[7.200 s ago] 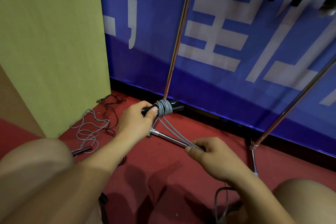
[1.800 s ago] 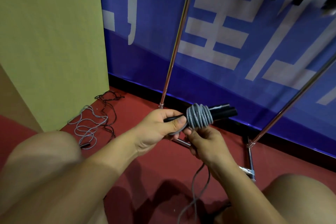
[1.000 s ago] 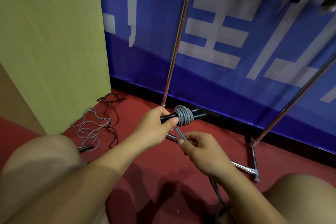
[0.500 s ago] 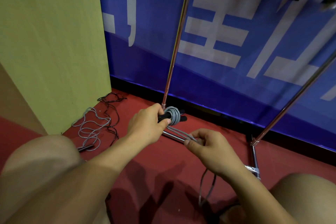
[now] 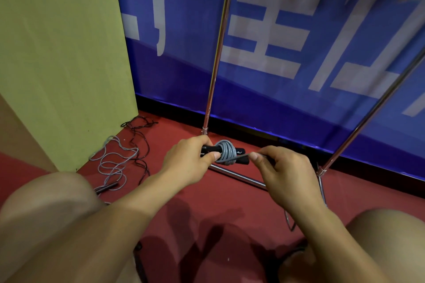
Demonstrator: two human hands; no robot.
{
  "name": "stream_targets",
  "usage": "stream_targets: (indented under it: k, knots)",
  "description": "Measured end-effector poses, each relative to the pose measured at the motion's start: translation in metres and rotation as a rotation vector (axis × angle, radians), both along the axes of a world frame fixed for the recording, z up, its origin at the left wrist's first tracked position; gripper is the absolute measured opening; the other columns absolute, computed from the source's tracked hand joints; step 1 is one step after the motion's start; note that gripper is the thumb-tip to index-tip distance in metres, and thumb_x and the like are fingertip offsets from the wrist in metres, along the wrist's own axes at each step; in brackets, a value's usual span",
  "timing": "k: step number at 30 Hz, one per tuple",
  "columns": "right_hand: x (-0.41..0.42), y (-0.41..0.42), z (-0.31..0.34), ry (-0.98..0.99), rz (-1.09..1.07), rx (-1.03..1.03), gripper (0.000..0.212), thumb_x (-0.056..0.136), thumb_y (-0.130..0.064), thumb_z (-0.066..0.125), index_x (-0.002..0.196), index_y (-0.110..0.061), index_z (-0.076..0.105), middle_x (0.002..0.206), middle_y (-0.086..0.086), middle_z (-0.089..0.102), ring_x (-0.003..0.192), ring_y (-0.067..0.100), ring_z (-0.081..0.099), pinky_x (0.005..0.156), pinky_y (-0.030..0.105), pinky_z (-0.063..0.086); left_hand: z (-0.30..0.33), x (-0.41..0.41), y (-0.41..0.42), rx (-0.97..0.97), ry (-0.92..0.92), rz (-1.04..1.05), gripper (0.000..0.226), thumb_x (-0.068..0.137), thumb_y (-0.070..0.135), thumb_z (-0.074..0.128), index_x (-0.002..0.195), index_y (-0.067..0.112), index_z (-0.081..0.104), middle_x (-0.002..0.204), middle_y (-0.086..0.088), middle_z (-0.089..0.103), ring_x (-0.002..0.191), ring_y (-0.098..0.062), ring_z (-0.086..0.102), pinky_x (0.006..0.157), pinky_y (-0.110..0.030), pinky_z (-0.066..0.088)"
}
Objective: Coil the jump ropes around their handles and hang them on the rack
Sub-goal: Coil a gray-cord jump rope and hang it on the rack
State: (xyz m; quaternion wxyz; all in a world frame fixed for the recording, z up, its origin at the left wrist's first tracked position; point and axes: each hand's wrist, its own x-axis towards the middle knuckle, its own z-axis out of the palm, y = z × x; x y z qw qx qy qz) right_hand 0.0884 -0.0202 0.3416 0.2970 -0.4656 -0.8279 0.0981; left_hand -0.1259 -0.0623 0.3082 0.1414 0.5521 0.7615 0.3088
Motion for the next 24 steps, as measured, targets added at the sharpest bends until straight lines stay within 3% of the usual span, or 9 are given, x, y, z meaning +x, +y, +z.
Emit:
stream_targets:
  k: [6, 13, 24]
  knots:
    - [0.004, -0.001, 0.003, -0.074, -0.025, 0.092, 0.034, 0.090, -0.055, 0.052, 0.088, -0.025, 0.068, 0.076, -0.004, 0.064, 0.075, 0.023, 0.062, 0.061, 0.039, 0.051, -0.003, 0.000, 0.002, -0.020, -0.027, 0.008, 0.014, 0.087, 0.043, 0.069, 0.084, 0.031, 0.062, 0.073, 0.014, 0.062, 0.075, -0.014, 0.060, 0.064, -0.030, 0.042]
    - [0.005, -0.002, 0.004, -0.118, -0.064, 0.118, 0.028, 0.091, -0.052, 0.055, 0.087, -0.028, 0.069, 0.079, -0.005, 0.064, 0.077, 0.025, 0.064, 0.060, 0.036, 0.049, -0.005, 0.000, 0.004, -0.098, -0.011, -0.044, 0.016, 0.084, 0.044, 0.073, 0.081, 0.033, 0.062, 0.078, 0.011, 0.065, 0.078, -0.014, 0.062, 0.070, -0.032, 0.051]
    - [0.004, 0.004, 0.007, -0.010, -0.097, 0.034, 0.022, 0.090, -0.049, 0.063, 0.088, -0.029, 0.072, 0.068, -0.010, 0.056, 0.073, 0.022, 0.059, 0.060, 0.033, 0.044, -0.002, 0.013, -0.011, -0.114, -0.002, -0.466, 0.007, 0.090, 0.033, 0.067, 0.098, 0.031, 0.067, 0.079, 0.010, 0.066, 0.071, -0.003, 0.056, 0.067, -0.023, 0.041]
